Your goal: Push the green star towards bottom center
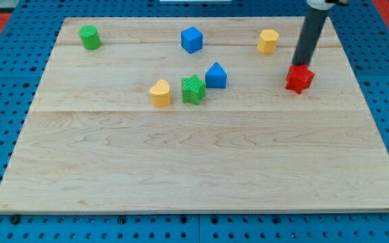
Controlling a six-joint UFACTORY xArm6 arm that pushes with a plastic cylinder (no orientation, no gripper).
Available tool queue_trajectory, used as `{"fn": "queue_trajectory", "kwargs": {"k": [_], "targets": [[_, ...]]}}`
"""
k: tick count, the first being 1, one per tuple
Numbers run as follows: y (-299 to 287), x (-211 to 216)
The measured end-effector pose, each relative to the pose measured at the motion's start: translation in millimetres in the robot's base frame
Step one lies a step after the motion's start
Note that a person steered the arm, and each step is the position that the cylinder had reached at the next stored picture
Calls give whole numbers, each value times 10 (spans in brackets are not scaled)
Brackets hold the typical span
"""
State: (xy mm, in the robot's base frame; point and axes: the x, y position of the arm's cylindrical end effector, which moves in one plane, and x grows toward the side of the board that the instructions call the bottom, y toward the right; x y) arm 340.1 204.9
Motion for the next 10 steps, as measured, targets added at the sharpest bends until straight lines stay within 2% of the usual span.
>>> {"fn": "queue_trajectory", "kwargs": {"k": [1, 2, 3, 5, 10], "targets": [[-169, 380], [-468, 463], [-460, 251], [-516, 100], [-636, 100]]}}
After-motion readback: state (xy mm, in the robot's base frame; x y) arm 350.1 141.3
